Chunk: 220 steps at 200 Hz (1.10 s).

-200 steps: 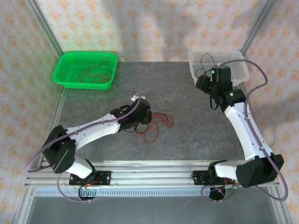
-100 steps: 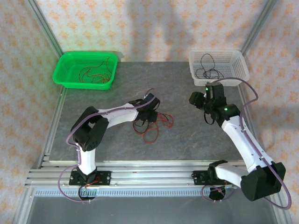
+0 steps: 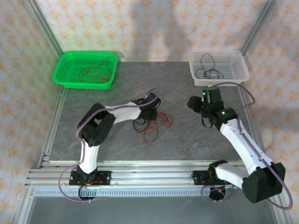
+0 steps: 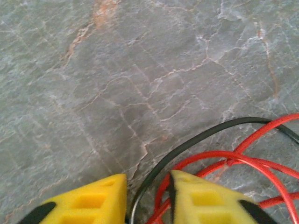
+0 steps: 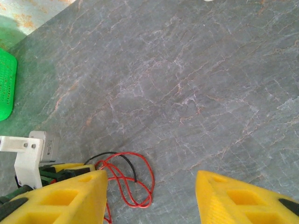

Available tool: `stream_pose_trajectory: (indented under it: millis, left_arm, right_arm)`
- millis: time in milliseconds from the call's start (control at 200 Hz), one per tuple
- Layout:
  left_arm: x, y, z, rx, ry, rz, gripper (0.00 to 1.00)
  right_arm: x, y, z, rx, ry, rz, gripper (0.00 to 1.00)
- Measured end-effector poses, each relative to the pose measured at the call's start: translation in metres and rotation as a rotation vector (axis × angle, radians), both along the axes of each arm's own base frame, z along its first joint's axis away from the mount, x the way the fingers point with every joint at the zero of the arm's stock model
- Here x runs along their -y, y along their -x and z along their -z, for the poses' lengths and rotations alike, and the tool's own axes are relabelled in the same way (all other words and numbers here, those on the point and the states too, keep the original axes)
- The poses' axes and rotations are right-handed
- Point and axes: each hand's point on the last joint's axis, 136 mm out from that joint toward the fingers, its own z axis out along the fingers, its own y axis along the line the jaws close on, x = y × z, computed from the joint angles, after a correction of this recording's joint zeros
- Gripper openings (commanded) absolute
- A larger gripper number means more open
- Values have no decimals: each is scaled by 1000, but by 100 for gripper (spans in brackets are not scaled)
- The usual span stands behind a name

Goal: Untangle the cables

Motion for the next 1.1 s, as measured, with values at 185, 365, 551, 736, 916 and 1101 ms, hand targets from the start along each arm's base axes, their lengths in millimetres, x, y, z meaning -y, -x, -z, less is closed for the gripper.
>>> stream_pose_trajectory:
  millis: [185, 365, 551, 736, 916, 1101]
  left_arm:
    - [6, -4, -2, 11, 34, 8, 0]
    - [10, -4, -16, 22, 76, 18, 0]
    - [17, -5, -78, 119, 169, 33, 0]
    - [24, 2, -116, 173, 247, 31, 0]
    - [29, 17, -104, 134, 271, 25, 0]
    - [34, 23, -111, 131, 299, 22, 0]
  right_arm:
    - [-16, 6, 15, -14, -40, -25, 50]
    - [-53, 12, 51, -78, -95, -93, 48]
    - [-80, 7, 87, -138, -171, -100, 47]
    - [-96, -4, 105, -149, -296, -60, 47]
    - [-122, -10, 105, -137, -398, -71, 47]
    - [-149, -13, 121, -167, -468, -81, 45]
